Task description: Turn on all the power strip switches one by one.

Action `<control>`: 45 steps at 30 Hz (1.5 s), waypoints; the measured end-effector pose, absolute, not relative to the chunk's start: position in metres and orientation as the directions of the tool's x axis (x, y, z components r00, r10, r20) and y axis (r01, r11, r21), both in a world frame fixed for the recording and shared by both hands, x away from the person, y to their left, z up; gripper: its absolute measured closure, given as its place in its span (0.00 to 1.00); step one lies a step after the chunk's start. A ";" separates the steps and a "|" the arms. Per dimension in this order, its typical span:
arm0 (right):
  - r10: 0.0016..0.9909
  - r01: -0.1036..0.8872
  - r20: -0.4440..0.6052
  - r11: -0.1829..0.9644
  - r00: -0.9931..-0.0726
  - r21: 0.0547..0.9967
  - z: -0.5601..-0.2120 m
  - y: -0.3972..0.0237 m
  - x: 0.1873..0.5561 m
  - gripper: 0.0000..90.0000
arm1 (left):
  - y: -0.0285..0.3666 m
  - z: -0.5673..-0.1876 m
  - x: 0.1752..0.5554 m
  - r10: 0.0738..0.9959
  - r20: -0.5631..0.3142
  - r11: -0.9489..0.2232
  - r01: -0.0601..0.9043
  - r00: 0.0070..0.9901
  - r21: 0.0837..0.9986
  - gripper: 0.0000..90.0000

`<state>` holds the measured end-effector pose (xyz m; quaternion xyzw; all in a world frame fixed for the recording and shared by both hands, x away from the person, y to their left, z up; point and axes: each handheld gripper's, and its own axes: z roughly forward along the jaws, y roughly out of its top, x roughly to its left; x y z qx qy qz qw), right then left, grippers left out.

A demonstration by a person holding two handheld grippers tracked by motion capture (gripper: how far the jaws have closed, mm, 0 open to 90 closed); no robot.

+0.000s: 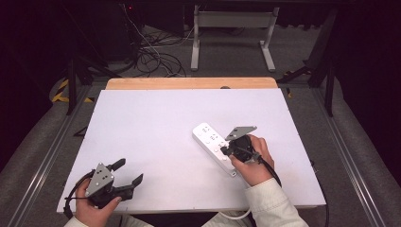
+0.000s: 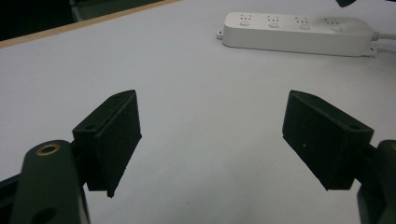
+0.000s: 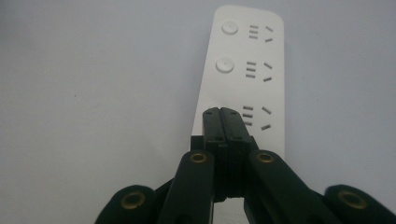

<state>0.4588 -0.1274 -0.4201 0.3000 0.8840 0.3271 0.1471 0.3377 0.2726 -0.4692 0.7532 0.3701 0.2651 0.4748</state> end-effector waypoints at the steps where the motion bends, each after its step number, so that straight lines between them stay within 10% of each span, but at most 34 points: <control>1: 0.622 0.429 -0.062 0.605 -0.780 0.671 -0.418 -0.127 0.459 1.00 | 0.272 -0.469 0.337 0.810 0.044 -0.271 0.308 0.584 0.912 0.22; 45: 0.629 0.481 -0.037 0.630 -0.777 0.610 -0.445 -0.100 0.491 1.00 | 0.273 -0.469 0.337 0.810 0.047 -0.275 0.307 0.585 0.911 0.22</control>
